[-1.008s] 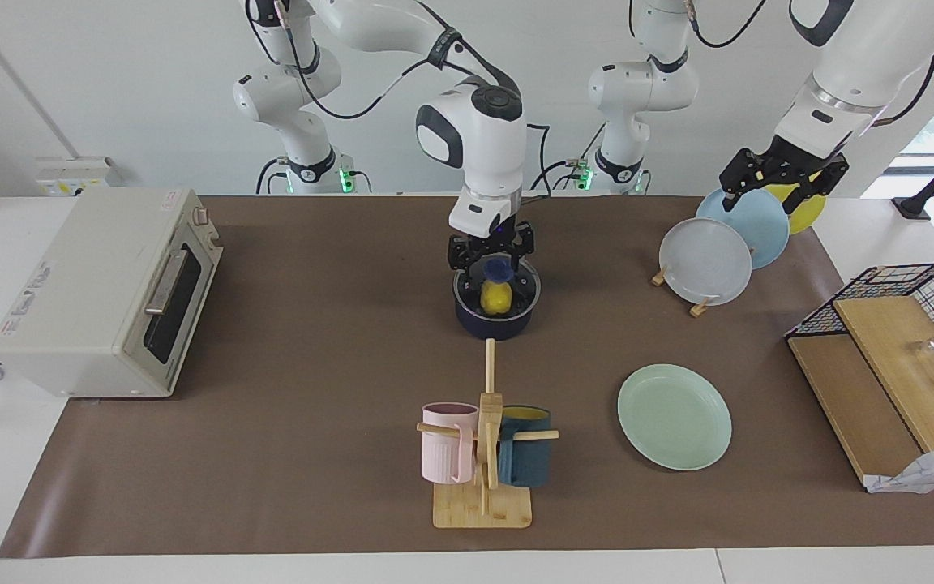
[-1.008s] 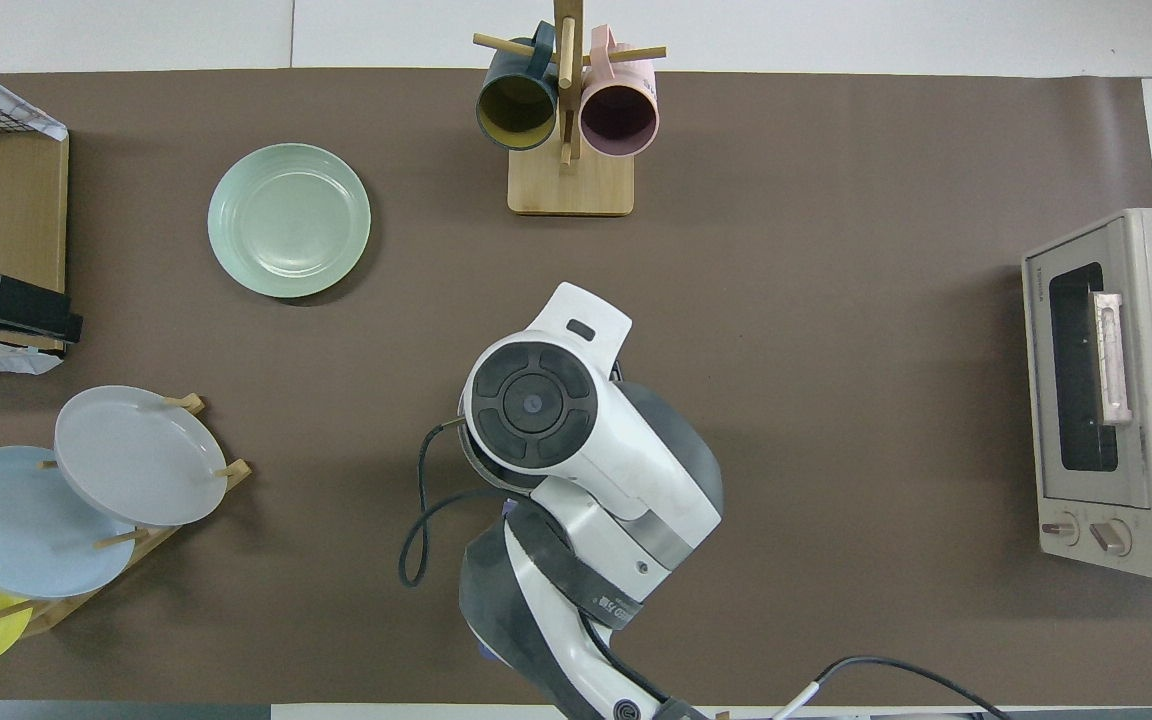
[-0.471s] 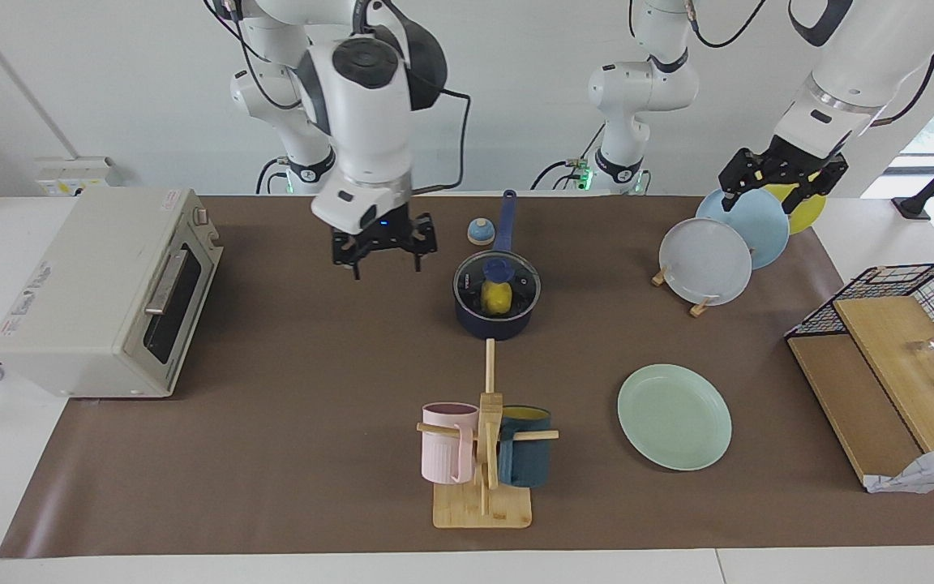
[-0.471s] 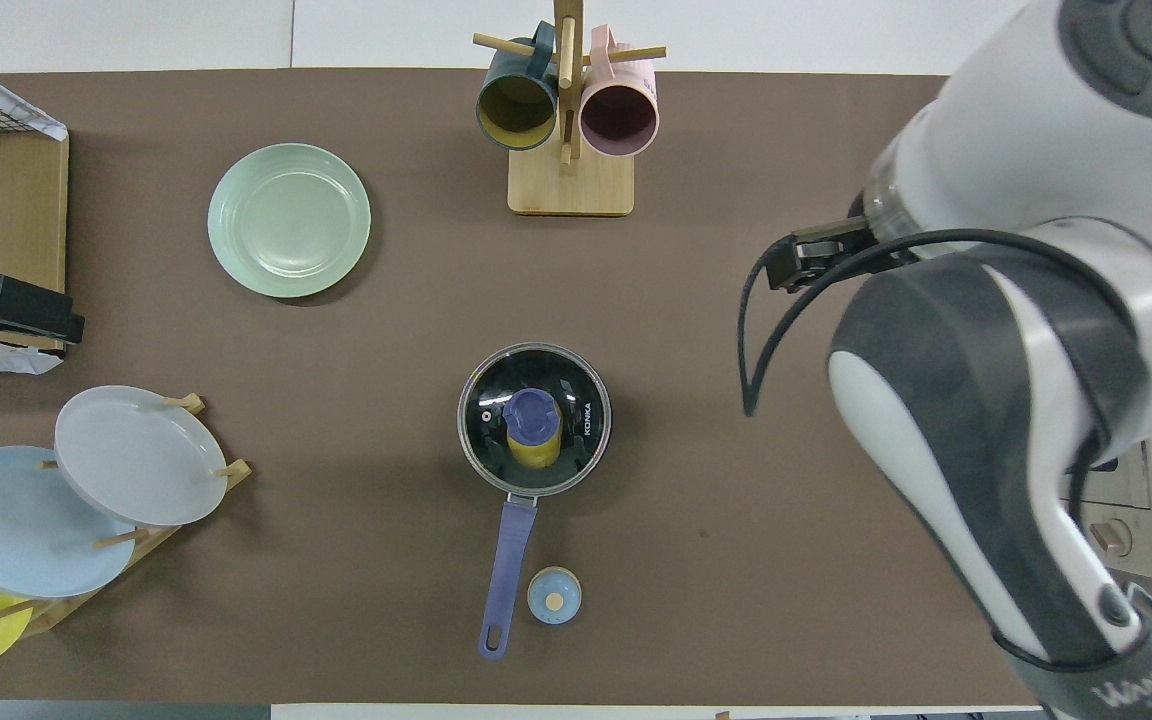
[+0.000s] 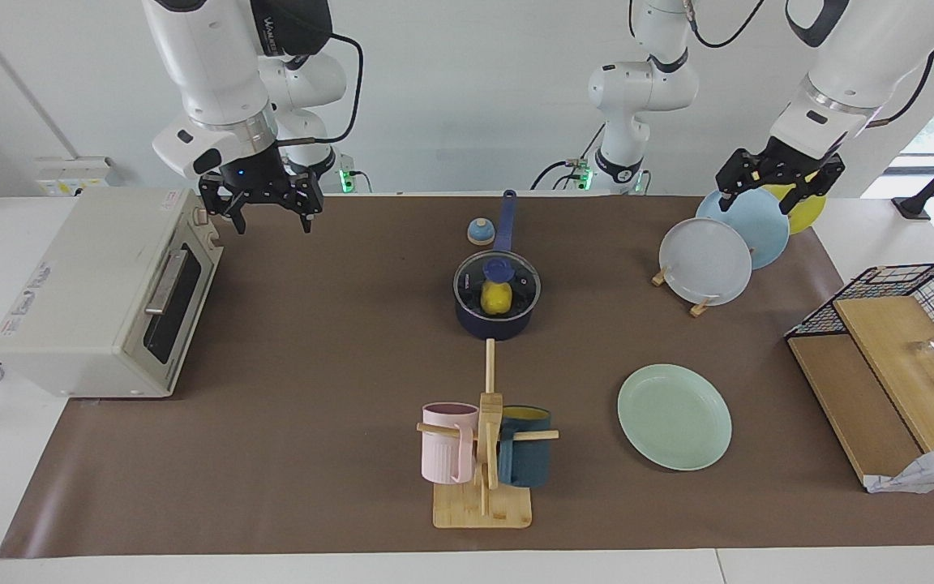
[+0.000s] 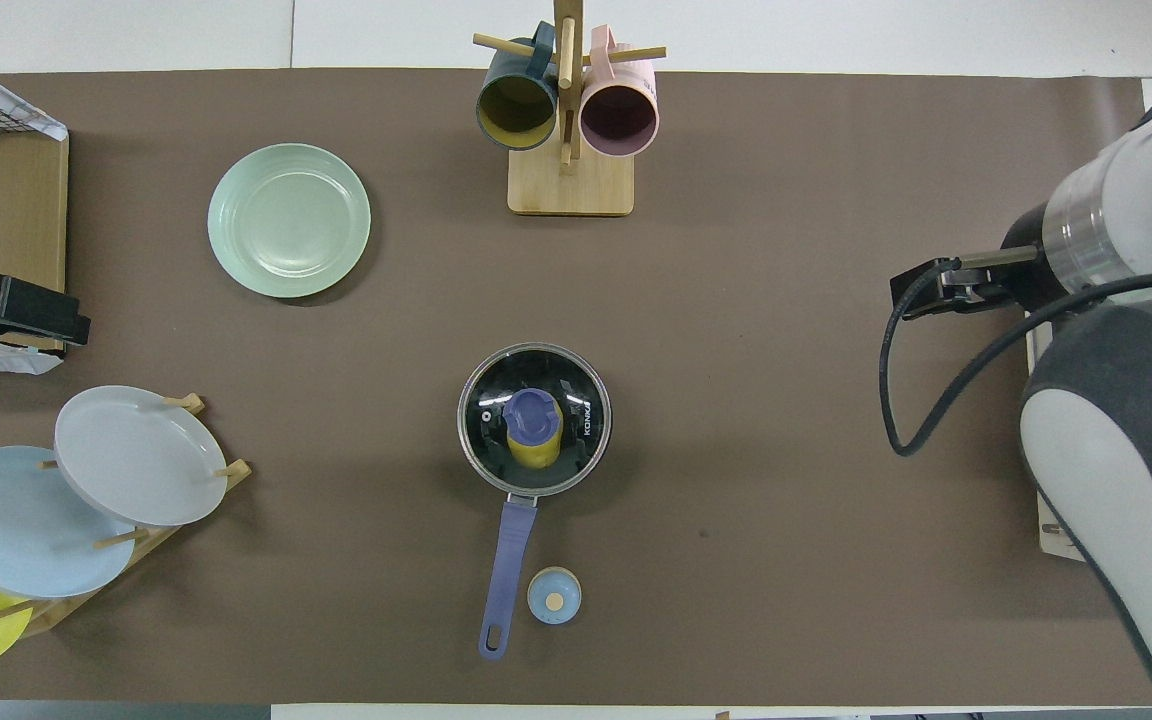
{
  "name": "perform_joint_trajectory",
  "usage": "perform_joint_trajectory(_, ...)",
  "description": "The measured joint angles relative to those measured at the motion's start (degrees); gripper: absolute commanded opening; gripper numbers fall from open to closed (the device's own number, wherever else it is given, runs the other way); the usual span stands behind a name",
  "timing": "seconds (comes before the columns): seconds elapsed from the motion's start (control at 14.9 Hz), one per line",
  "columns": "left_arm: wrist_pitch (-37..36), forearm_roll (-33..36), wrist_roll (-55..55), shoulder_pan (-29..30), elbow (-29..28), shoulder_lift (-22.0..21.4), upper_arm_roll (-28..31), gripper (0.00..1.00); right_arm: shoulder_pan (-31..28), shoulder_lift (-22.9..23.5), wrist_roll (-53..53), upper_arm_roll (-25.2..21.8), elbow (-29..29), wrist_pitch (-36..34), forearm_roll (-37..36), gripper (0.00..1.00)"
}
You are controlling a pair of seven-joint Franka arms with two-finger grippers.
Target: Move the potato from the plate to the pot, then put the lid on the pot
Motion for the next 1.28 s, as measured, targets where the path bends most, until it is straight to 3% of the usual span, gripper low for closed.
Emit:
perform_joint_trajectory(0.27,0.00,0.00,0.00,0.00,-0.01,0.00,-0.02,1.00,-4.23,-0.88,-3.64,0.07,-2.89,0.98,0.00,1.00)
perform_joint_trajectory(1.28,0.04,0.00,0.00,0.04,-0.02,0.00,0.15,1.00,-4.96,-0.63,-3.66,0.18,-3.42,0.65,-0.01,1.00)
